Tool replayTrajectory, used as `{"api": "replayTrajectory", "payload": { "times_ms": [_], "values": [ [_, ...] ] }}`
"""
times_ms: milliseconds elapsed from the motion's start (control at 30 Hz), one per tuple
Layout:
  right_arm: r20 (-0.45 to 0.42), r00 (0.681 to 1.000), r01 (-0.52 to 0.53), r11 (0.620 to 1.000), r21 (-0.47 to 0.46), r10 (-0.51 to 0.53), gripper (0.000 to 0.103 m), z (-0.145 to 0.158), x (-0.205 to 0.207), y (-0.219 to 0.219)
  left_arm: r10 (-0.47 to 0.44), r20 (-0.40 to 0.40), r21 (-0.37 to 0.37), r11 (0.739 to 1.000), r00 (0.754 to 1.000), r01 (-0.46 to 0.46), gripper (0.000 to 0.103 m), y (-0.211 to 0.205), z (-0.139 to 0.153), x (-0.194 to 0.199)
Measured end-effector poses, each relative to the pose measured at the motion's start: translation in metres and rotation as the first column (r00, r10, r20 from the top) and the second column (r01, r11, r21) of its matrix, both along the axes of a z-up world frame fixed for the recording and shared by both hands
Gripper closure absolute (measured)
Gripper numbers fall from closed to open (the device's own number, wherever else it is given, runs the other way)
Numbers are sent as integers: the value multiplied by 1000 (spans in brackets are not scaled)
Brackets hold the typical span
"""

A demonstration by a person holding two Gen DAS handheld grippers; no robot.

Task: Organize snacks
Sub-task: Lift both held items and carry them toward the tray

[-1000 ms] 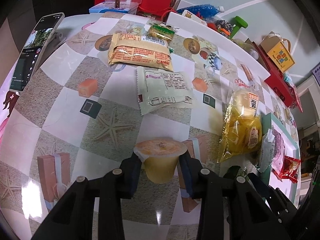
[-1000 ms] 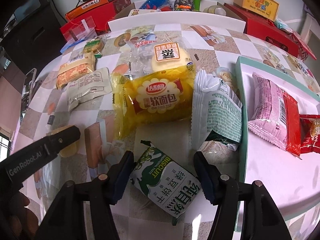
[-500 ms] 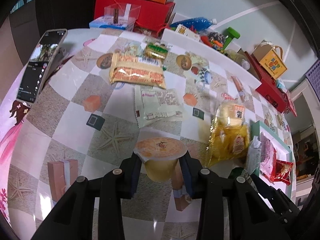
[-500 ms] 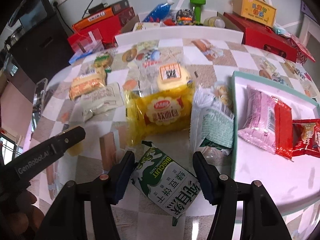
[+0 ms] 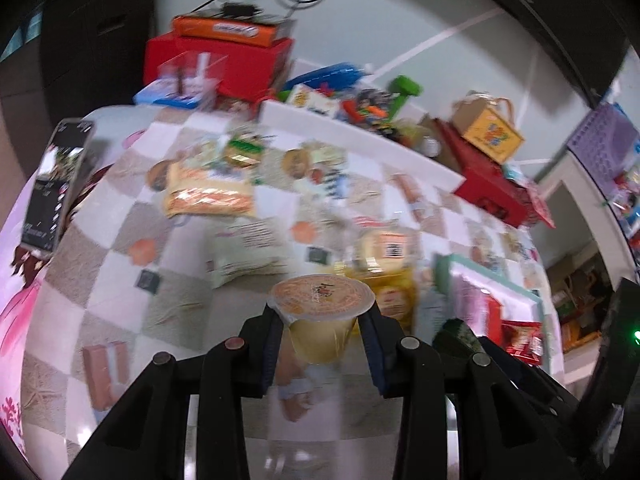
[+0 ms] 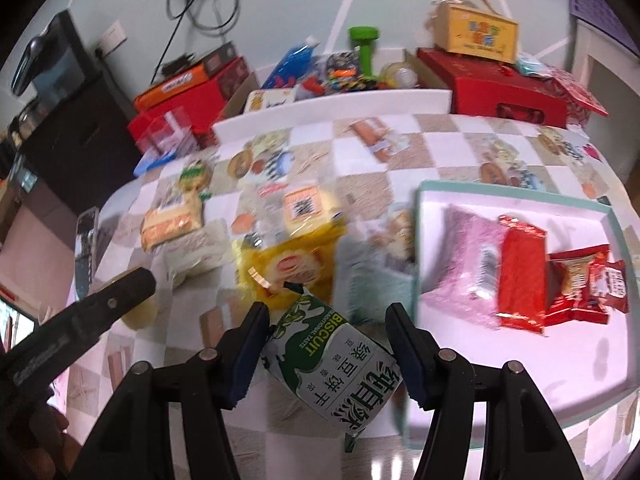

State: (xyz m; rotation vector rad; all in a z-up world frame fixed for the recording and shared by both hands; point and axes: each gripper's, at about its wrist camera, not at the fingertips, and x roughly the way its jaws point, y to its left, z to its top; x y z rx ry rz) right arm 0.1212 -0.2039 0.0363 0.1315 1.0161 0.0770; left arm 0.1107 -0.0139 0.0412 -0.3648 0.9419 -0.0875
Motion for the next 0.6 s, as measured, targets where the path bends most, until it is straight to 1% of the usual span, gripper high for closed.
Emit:
{"api": "replayTrajectory", "payload": {
  "times_ms": [167,333,433,533,600],
  "values": [
    [25,995,96,995,2,-96,39,13,4,-38,-78,29,-26,997,997,79,65,-30,12,8],
    [56,979,195,981,-6,-194,39,26,6,-80,-163,61,-25,986,985,164,65,-66,24,17],
    [65,964,259,966,-2,-258,39,30,5,-110,-223,76,-10,975,972,224,65,-91,30,21],
    [73,943,327,945,-9,-326,39,34,2,-139,-288,79,14,957,954,288,65,-118,31,24],
    [73,931,358,934,-2,-357,39,36,2,-157,-338,74,20,941,938,338,65,-138,28,28]
  ]
}}
